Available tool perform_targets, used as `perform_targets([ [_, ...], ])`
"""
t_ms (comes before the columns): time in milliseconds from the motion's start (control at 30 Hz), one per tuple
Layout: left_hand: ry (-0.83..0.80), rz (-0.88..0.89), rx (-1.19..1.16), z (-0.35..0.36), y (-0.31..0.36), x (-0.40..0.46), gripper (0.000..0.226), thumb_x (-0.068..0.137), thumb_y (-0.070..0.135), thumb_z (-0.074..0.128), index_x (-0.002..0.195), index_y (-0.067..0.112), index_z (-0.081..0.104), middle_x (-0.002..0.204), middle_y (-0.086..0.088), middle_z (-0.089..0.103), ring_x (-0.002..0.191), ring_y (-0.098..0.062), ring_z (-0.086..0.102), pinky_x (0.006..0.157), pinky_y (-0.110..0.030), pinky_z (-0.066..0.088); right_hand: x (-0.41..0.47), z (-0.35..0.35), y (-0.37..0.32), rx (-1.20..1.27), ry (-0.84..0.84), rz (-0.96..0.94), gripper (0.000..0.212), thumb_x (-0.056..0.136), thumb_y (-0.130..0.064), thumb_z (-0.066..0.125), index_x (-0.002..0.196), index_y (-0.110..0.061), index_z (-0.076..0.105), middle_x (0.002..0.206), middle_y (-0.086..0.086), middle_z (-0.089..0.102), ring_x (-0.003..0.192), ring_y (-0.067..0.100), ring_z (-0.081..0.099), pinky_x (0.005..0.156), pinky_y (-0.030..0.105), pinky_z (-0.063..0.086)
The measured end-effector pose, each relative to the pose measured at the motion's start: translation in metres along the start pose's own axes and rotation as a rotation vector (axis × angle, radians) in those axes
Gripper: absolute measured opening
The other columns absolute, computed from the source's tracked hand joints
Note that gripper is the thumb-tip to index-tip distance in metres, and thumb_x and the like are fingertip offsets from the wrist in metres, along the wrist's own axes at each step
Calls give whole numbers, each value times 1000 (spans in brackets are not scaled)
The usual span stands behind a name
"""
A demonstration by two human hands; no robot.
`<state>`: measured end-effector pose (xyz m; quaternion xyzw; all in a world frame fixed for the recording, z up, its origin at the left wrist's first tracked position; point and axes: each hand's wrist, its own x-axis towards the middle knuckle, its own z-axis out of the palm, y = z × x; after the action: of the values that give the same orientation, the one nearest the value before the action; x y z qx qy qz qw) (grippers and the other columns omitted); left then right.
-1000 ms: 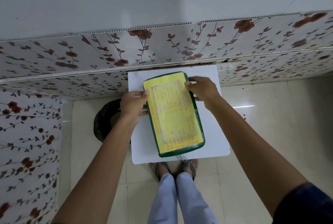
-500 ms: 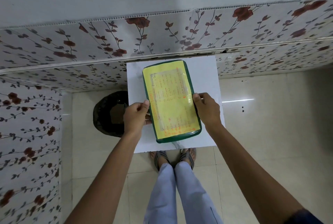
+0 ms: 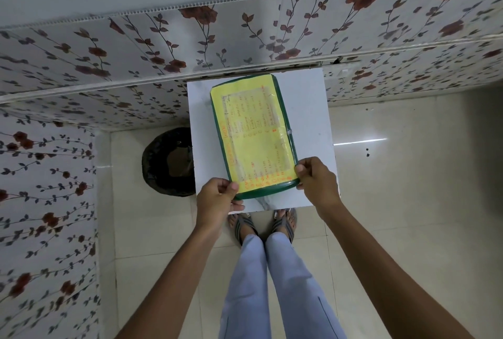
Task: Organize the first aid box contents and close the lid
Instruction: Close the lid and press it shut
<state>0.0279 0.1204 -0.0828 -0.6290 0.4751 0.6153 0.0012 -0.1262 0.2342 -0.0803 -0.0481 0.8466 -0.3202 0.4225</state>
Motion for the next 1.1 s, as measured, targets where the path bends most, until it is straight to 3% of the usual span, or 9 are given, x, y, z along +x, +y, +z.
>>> perform_targets([
  [67,-40,-52,57,-4,7,1,9,87,9,59,79,6,55,80,-14,59,48,-13,62,57,-30,59,2,-3,-3,-29,-41,44,17,95,-19,45,105,-8,54,99,9,62,78,22,59,64,25,50],
  [133,-115,-77,163,-11,26,12,8,83,8,64,80,4,57,87,-16,62,65,-21,63,68,-35,58,15,-11,-18,-25,-100,116,17,91,-16,50,107,-11,55,105,9,61,86,22,59,81,36,54],
  [233,-94,27,152,-17,73,39,16,85,14,62,95,1,59,96,-14,65,80,-23,63,72,-36,56,43,-16,-62,-20,-98,30,26,91,-21,49,113,-10,56,105,7,61,91,23,59,88,40,53],
  [333,-36,79,77,-12,111,61,11,87,13,59,82,4,56,94,-13,64,73,-19,62,65,-35,55,65,-10,-106,-73,-39,-70,29,93,-29,47,110,-8,59,102,7,64,91,24,62,89,41,54],
  [467,-14,36,29,-5,112,70,15,88,10,58,74,6,53,83,-9,64,69,-17,61,66,-38,54,81,-4,-112,-59,-16,0,30,90,-32,54,108,-8,58,103,7,63,89,24,58,85,36,53],
  [600,-25,37,-3,-5,109,72,15,88,11,57,74,7,53,79,-6,63,69,-17,61,57,-30,50,82,-7,-108,36,-52,38,20,90,-31,54,97,-12,53,99,6,61,87,23,57,77,33,50],
  [833,-101,21,24,-2,105,70,13,87,9,59,74,6,56,78,-9,64,69,-21,62,68,-37,54,72,-13,-84,157,-94,69,15,92,-28,51,91,-13,49,100,7,60,92,25,59,81,36,51],
  [967,-103,32,11,0,106,67,13,86,8,59,74,6,56,77,-8,64,68,-20,62,62,-33,53,72,-12,-83,188,-83,66,16,92,-28,51,93,-13,49,101,7,61,92,26,60,77,34,52],
  [1100,-89,55,-1,-3,103,64,10,85,12,62,79,5,59,86,-12,67,71,-20,64,66,-32,56,69,-15,-79,209,-108,80,23,89,-33,55,98,-12,54,109,8,65,98,27,63,88,40,54],
])
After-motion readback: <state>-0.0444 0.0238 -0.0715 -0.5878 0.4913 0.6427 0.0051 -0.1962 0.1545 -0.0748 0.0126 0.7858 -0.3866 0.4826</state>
